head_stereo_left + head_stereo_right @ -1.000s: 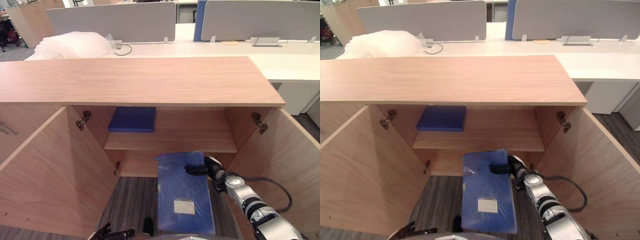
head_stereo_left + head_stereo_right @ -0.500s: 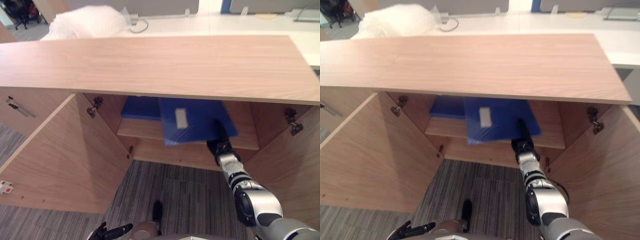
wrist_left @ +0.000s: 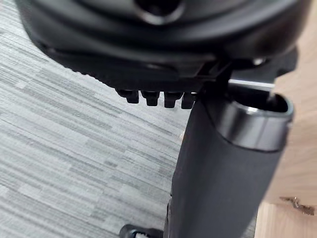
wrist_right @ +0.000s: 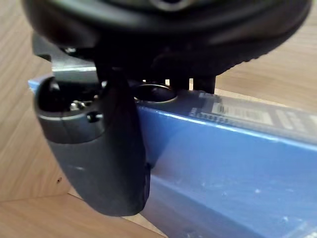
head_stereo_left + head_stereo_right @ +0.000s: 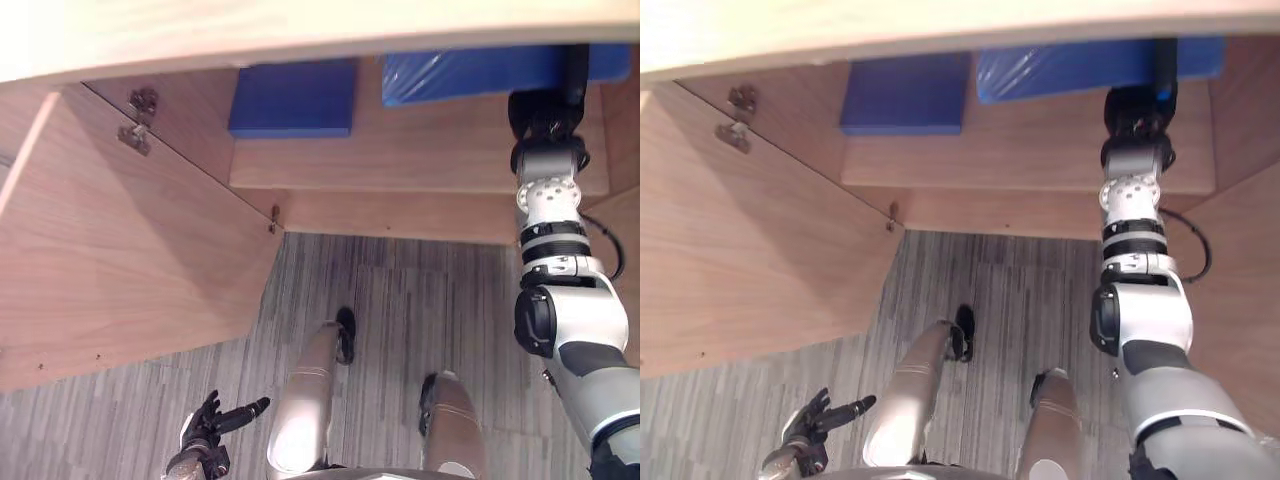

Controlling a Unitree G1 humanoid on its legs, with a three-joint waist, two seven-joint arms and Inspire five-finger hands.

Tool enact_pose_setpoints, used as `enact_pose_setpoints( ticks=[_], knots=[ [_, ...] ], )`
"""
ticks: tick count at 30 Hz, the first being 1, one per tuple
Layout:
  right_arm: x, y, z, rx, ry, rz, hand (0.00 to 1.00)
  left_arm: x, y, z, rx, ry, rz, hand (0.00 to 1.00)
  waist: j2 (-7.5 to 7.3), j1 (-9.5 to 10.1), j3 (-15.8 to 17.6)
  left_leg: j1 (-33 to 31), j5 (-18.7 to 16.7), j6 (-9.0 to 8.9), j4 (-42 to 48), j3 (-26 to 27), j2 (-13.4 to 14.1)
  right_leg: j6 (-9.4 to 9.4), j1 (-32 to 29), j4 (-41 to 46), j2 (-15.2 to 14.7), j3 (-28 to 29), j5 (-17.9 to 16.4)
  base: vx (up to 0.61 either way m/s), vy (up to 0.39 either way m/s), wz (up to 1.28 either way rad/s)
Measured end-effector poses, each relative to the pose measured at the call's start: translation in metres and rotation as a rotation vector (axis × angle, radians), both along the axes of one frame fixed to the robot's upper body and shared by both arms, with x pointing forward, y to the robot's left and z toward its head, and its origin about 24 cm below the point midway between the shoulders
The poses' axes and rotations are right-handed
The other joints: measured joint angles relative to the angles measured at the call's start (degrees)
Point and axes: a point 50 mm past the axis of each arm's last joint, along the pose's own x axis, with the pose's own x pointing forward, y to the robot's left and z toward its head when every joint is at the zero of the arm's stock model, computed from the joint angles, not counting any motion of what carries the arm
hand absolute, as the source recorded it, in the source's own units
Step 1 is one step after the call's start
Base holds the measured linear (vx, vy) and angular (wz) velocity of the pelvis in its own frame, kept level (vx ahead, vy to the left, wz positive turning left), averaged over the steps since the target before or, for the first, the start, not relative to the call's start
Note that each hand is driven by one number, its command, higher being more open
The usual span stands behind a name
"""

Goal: Walk over to the cabinet, pick up the folder, carry it to the office cabinet, place the folder inside the office cabinet, then close the office cabinet door

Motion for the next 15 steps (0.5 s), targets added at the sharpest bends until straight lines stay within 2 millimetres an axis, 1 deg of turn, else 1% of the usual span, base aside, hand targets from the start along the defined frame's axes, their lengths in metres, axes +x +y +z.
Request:
enact_pose_setpoints(
  ticks=[2,3,5,7,9,11,13,15],
  knots=[
    [-0.001,-0.002,0.007,-0.021,-0.006,-0.01,0.0,0.003,0.001,0.001,-0.002,-0.013,0.014,1.0,0.65,0.1,0.33,-2.56,-0.81,0.17,3.18,-0.06,0.0,0.3,-2.66,3.78,-0.39,0.32,-1.38,-0.19,0.017,-0.01],
    [-0.002,-0.003,0.01,-0.017,-0.006,-0.014,0.0,0.004,0.001,0.001,-0.005,-0.019,0.032,1.0,0.65,0.23,0.33,-4.65,-1.22,0.21,5.11,-0.02,-0.05,0.48,-4.92,6.31,-0.68,0.76,-2.4,-0.21,0.028,0.02],
    [-0.002,-0.004,0.012,-0.006,0.002,-0.025,0.0,0.007,-0.005,0.0,-0.024,-0.027,0.042,1.0,0.72,0.49,0.51,-6.87,-1.47,0.13,6.93,0.14,-0.08,0.68,-7.47,8.88,-1.01,1.34,-3.36,-0.15,0.029,-0.01],
    [-0.004,-0.01,0.013,0.0,0.013,-0.046,0.0,0.011,-0.017,-0.002,-0.062,-0.034,0.043,1.0,0.8,0.93,0.99,-8.08,-1.57,-0.21,7.6,0.7,-0.46,0.66,-9.38,10.86,-1.8,1.76,-3.91,-0.11,0.032,0.02],
    [-0.004,-0.011,0.013,0.013,0.022,-0.055,0.0,0.013,-0.027,-0.003,-0.087,-0.038,0.044,1.0,0.8,0.96,1.0,-8.57,-1.05,-0.11,7.37,0.98,-0.91,0.71,-10.31,11.51,-2.33,1.91,-3.99,-0.08,0.016,0.06],
    [-0.004,-0.013,0.013,0.028,0.025,-0.058,0.0,0.014,-0.03,-0.004,-0.097,-0.039,0.046,1.0,0.8,1.02,0.99,-8.66,-0.87,-0.06,7.23,1.04,-1.0,0.7,-10.53,11.57,-2.41,1.94,-3.98,-0.02,0.004,0.02],
    [-0.006,-0.016,0.014,0.057,0.018,-0.068,0.0,0.015,-0.033,-0.004,-0.1,-0.042,0.044,1.0,0.8,1.27,0.99,-8.69,-0.48,0.39,6.97,1.2,-1.08,0.7,-10.76,11.57,-2.51,2.03,-3.97,0.0,0.0,0.0],
    [-0.008,-0.022,0.015,0.125,0.015,-0.095,0.0,0.017,-0.033,-0.002,-0.095,-0.05,0.054,1.0,0.8,1.35,0.99,-8.67,-0.06,0.43,6.37,1.25,-1.45,0.7,-10.83,11.36,-2.84,1.98,-3.96,0.01,-0.001,0.06]
  ],
)
